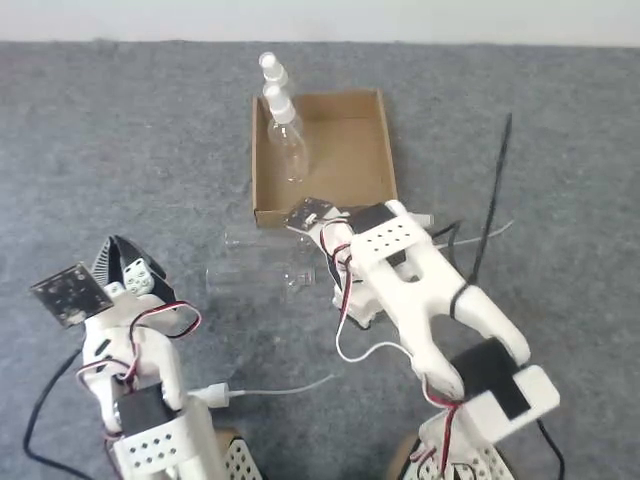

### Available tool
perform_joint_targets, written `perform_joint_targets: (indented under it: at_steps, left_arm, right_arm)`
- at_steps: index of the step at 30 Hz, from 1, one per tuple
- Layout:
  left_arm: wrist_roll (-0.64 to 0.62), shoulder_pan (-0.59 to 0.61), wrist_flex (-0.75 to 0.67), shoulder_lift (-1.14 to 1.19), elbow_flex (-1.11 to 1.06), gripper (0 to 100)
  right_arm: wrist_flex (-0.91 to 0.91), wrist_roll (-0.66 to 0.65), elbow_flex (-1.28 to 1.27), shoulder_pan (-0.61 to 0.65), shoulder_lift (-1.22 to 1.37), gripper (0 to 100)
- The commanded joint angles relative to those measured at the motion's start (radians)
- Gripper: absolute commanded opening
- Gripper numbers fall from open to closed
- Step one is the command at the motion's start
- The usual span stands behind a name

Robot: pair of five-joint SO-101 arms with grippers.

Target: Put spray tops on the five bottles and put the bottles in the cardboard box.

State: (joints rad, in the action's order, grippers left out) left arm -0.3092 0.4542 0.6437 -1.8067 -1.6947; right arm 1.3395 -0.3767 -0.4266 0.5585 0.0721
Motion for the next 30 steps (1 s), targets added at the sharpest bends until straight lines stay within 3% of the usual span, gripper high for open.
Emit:
perform_joint_targets:
  at_steps: [1,4,11,17,23,30]
  left_arm:
    - [0.012,0.005,0.002,-0.014,0.010,1]
    - [0.012,0.005,0.002,-0.014,0.010,1]
    - [0.012,0.005,0.002,-0.014,0.010,1]
    - [0.012,0.005,0.002,-0.014,0.010,1]
    - [0.012,0.005,0.002,-0.014,0.010,1]
    - [0.014,-0.002,0.015,-0.014,0.010,1]
  right_arm:
    - [-0.031,0.009,0.017,0.010,-0.015,26.3]
    - [-0.031,0.009,0.017,0.010,-0.015,25.8]
    - [-0.018,0.014,0.014,0.002,-0.013,11.8]
    - [0.113,0.015,0.107,0.002,-0.016,3.8]
    - [0.265,0.025,0.241,0.012,-0.022,2.4]
    - [0.283,0.081,0.203,0.012,-0.202,2.4]
